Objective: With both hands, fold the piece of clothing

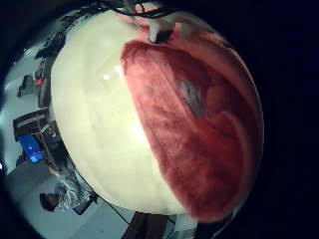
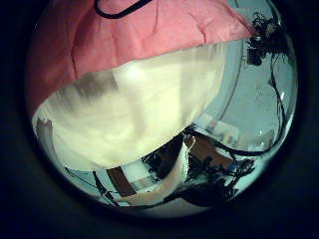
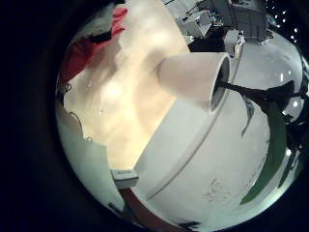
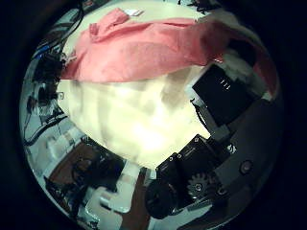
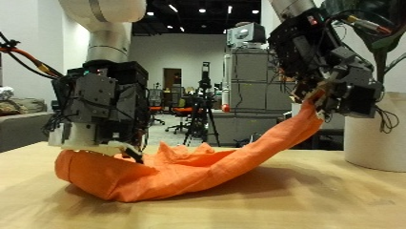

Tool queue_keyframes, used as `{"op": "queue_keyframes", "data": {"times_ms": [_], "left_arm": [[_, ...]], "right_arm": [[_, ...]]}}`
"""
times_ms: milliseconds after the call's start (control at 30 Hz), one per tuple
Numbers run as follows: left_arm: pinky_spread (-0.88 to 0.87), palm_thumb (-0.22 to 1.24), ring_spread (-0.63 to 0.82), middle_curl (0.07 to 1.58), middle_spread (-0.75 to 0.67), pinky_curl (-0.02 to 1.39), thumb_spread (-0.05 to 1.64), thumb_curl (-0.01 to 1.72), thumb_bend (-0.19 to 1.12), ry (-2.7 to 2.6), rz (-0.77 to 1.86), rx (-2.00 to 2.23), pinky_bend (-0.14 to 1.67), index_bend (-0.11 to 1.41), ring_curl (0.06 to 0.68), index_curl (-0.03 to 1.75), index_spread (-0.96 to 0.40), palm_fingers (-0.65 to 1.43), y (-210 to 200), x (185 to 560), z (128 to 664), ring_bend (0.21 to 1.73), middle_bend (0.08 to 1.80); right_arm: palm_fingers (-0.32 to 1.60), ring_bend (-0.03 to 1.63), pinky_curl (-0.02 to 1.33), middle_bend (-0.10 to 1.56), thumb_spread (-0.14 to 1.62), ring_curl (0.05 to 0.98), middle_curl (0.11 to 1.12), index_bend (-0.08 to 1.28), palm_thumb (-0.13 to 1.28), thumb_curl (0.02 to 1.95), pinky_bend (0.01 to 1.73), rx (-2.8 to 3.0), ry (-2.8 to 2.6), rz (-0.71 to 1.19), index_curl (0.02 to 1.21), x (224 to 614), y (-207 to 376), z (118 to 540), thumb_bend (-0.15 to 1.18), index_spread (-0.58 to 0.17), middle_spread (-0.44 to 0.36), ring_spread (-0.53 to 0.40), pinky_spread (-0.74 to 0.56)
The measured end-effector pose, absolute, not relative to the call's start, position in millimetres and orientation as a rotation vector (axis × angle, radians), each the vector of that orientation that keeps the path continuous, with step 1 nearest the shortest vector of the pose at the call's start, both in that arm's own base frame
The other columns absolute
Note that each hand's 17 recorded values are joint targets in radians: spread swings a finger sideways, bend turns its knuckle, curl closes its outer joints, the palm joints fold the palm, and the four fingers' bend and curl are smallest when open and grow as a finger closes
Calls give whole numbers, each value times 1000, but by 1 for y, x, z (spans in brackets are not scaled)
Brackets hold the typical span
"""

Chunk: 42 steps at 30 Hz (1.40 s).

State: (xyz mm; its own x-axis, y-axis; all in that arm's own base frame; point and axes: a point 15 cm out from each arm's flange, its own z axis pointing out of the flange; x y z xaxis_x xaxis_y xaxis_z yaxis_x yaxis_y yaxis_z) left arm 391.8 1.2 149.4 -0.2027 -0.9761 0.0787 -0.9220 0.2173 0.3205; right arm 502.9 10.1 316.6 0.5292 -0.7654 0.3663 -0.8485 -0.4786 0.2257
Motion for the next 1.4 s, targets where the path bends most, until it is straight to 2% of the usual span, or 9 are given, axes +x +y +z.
{"op": "queue_keyframes", "data": {"times_ms": [200,400,667,833,1167,1333,1400], "left_arm": [[541,101,572,214,398,324,1202,241,-15,-2246,-263,1808,229,142,237,231,129,-78,4,395,163,376,167],[541,97,571,214,398,324,1205,236,-17,-2228,-252,1823,232,139,237,229,130,-81,17,387,164,381,169],[532,93,560,218,386,327,1204,230,-15,-2205,-153,1883,241,140,237,225,126,-76,41,382,187,383,172],[527,97,555,226,372,326,1198,233,-15,-2175,-63,1949,238,147,236,227,126,-62,68,376,216,380,177],[512,112,535,252,341,326,1208,230,-14,-2110,92,2114,233,151,237,238,117,-33,122,356,267,387,188],[510,113,531,263,329,326,1211,228,-15,-2073,99,2131,234,150,237,242,116,-34,141,340,265,388,187],[510,113,530,266,328,326,1211,227,-15,-2061,93,2128,234,150,237,243,116,-34,142,331,261,392,186]], "right_arm": [[1254,1118,443,1107,-69,491,583,983,897,1572,902,2466,-1293,399,656,497,44,350,890,-261,-139,-288,-633],[1246,1123,443,1114,-106,489,575,983,862,1594,902,2594,-1180,520,650,493,105,371,919,-261,-137,-279,-635],[1240,1122,438,1116,-128,485,567,984,844,1606,893,2733,-966,609,647,477,192,365,952,-260,-137,-276,-642],[1238,1121,438,1119,-137,483,563,982,833,1608,888,2751,-792,608,645,462,242,339,965,-260,-137,-277,-645],[1230,1122,436,1110,-136,480,556,981,809,1607,884,2750,-629,631,640,441,305,305,983,-271,-144,-276,-652],[1229,1117,437,1110,-135,479,556,976,797,1608,885,2797,-674,707,638,448,333,335,991,-276,-150,-283,-653],[1229,1116,437,1107,-135,478,555,976,793,1608,885,2827,-728,760,638,453,345,358,995,-277,-151,-286,-653]]}}
